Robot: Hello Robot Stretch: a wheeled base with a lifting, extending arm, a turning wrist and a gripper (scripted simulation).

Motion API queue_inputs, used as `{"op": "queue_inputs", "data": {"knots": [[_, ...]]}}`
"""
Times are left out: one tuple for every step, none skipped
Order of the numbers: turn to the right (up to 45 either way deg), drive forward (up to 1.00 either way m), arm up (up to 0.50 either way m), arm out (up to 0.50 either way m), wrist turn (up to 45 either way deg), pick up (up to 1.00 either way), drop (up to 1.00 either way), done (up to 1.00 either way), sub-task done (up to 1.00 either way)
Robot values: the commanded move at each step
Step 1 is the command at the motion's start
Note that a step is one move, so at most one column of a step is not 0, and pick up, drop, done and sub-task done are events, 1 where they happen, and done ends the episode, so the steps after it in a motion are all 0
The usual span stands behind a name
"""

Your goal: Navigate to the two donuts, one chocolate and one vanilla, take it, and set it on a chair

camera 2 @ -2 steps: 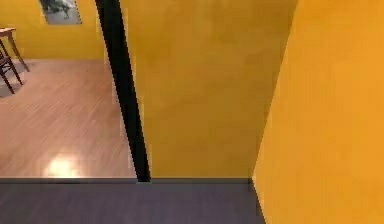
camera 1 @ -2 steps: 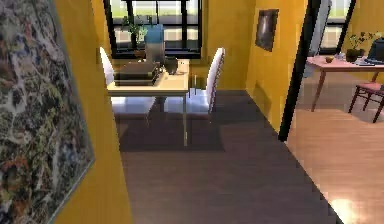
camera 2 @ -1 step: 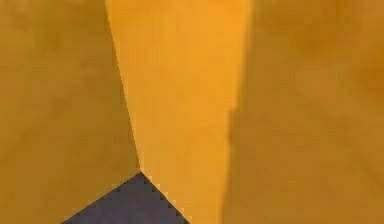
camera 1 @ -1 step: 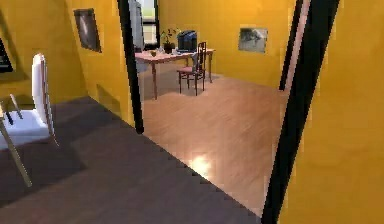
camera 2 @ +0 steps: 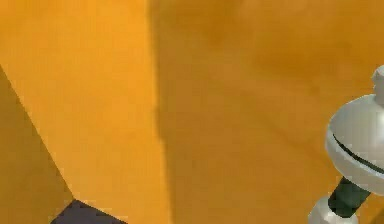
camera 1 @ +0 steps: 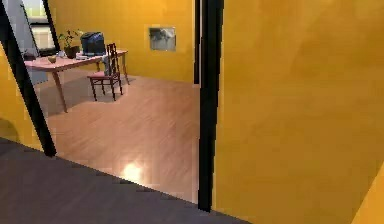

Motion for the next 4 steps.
{"op": "queue_inputs", "data": {"knots": [[0.0, 0.35, 0.00, 0.00, 0.0, 0.00, 0.00, 0.00, 0.00], [-33.0, 0.00, 0.00, 0.00, 0.0, 0.00, 0.00, 0.00, 0.00], [-3.0, 0.00, 0.00, 0.00, 0.0, 0.00, 0.00, 0.00, 0.00], [0.0, 0.95, 0.00, 0.00, 0.0, 0.00, 0.00, 0.00, 0.00]]}}
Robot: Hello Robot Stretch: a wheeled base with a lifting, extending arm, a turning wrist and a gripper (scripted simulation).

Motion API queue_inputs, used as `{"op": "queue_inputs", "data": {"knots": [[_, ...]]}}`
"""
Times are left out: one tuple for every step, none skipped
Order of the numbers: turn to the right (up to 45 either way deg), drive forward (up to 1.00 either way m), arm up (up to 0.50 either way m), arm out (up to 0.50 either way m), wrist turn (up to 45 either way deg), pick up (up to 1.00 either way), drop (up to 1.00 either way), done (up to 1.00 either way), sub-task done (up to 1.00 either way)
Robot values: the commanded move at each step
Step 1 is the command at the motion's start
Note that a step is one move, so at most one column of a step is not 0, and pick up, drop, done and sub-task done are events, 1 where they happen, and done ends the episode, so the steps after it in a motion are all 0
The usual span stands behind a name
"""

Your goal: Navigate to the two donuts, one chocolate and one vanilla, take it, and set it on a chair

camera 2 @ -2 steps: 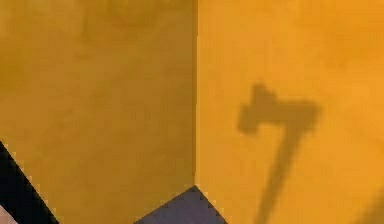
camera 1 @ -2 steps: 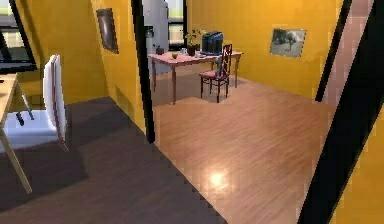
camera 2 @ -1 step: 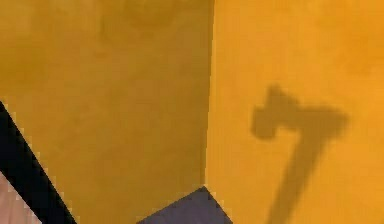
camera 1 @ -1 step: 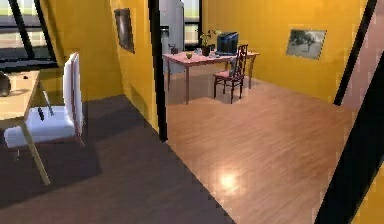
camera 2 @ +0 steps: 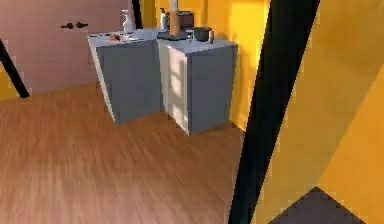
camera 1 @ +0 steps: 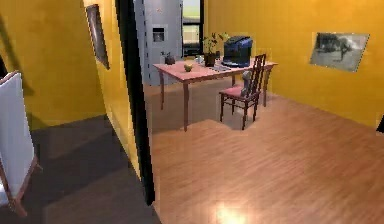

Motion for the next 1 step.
{"op": "queue_inputs", "data": {"knots": [[45.0, 0.00, 0.00, 0.00, 0.0, 0.00, 0.00, 0.00, 0.00]]}}
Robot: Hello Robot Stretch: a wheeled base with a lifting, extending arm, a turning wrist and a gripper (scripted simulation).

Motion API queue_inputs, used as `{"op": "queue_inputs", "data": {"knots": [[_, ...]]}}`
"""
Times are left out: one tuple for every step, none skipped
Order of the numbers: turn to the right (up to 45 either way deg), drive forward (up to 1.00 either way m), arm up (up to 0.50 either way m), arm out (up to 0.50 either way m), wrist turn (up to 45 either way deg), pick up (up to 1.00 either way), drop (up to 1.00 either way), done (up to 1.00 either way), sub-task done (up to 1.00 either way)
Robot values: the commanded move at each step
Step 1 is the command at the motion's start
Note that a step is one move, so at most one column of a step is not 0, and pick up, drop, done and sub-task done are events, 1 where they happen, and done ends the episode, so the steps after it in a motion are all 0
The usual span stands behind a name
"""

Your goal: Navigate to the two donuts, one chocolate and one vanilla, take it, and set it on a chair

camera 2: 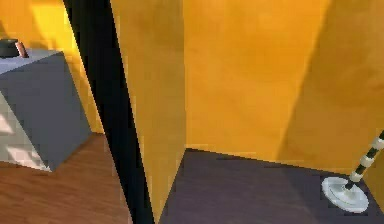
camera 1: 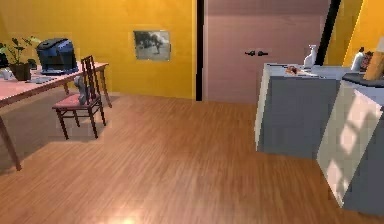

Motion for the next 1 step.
{"op": "queue_inputs", "data": {"knots": [[9.0, 0.00, 0.00, 0.00, 0.0, 0.00, 0.00, 0.00, 0.00]]}}
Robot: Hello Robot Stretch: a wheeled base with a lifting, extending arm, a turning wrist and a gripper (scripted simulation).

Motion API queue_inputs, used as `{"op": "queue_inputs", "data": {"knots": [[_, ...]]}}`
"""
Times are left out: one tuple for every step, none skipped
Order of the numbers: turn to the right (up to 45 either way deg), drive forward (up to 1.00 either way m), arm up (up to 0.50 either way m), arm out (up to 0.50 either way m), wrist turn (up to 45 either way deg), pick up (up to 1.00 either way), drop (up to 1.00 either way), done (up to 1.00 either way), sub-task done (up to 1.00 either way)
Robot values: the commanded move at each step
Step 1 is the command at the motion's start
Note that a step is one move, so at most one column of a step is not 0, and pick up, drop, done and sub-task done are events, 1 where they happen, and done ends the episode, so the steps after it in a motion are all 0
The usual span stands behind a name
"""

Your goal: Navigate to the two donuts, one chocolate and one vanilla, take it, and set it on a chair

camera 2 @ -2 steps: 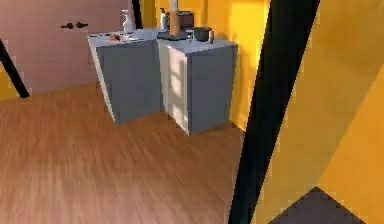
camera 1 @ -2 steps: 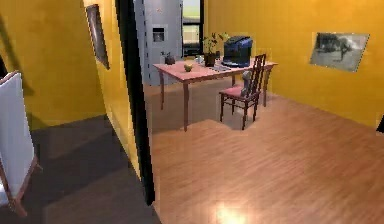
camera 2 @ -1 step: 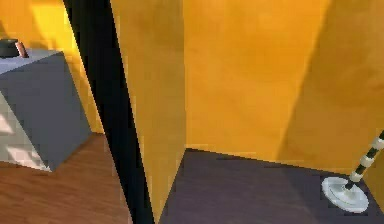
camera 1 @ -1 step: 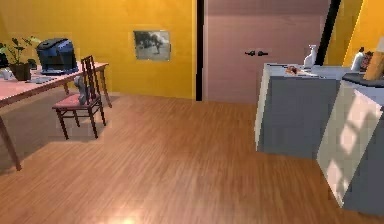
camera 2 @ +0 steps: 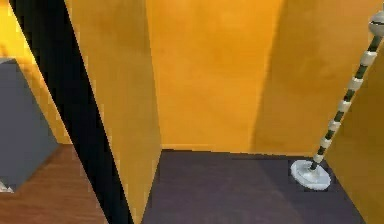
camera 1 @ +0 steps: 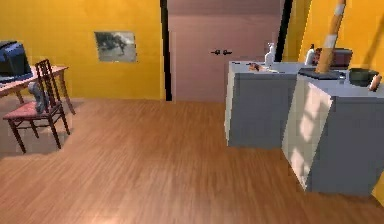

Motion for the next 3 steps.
{"op": "queue_inputs", "data": {"knots": [[0.0, 0.65, 0.00, 0.00, 0.0, 0.00, 0.00, 0.00, 0.00], [21.0, 0.00, 0.00, 0.00, 0.0, 0.00, 0.00, 0.00, 0.00], [0.0, 0.80, 0.00, 0.00, 0.0, 0.00, 0.00, 0.00, 0.00]]}}
